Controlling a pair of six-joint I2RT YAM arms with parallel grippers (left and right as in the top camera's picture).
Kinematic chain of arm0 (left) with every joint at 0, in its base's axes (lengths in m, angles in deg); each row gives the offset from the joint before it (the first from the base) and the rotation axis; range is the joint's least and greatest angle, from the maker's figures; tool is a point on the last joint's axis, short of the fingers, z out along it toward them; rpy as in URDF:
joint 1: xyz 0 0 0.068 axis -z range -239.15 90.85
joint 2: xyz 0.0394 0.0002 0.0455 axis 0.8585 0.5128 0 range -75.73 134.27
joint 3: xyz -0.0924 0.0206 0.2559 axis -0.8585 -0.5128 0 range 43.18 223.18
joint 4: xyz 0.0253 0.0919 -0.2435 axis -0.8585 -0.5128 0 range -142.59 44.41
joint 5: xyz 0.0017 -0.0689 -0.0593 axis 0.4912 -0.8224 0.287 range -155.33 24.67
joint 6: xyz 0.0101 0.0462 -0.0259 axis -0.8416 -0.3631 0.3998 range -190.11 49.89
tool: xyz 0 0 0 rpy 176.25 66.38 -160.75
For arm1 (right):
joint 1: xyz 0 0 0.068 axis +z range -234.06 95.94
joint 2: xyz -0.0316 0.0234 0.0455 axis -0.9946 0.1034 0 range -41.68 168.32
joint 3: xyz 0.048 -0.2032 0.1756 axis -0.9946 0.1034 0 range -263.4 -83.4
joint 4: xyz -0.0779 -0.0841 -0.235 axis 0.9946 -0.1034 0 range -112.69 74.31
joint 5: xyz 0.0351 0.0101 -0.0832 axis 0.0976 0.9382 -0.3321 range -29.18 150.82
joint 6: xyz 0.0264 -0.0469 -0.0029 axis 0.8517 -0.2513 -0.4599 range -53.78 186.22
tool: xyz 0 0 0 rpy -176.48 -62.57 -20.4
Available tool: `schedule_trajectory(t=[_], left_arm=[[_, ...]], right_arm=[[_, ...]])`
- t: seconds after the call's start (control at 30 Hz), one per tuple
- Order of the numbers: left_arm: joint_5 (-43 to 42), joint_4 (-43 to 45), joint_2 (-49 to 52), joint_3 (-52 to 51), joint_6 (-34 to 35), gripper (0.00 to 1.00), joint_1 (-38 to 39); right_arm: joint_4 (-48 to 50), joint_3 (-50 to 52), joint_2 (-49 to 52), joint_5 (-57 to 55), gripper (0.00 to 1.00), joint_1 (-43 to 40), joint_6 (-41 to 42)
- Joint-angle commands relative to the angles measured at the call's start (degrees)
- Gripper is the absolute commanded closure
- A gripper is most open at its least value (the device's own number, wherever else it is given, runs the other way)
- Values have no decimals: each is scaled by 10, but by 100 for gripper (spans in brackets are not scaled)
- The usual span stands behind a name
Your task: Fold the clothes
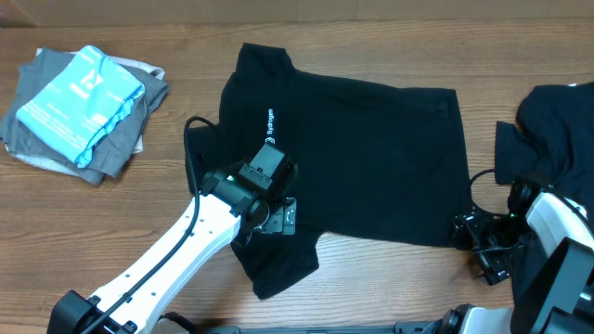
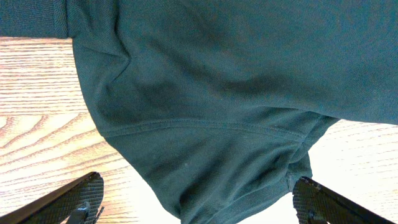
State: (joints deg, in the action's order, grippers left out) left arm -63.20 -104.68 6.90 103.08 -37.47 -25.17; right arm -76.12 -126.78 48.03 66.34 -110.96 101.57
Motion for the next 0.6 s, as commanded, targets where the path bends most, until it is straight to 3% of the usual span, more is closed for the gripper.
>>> schedule_trajectory(t=[0.0,0.33,0.57], left_arm=[[-5,0,-2,-4,-7,0,-2],[-5,0,-2,-4,-7,0,-2],[-5,0,-2,-4,-7,0,-2]], right_arm=[[-2,4,-9,-5,0,2,2],[2,4,-9,-6,5,2,2],[2,4,-9,-6,25,2,2]])
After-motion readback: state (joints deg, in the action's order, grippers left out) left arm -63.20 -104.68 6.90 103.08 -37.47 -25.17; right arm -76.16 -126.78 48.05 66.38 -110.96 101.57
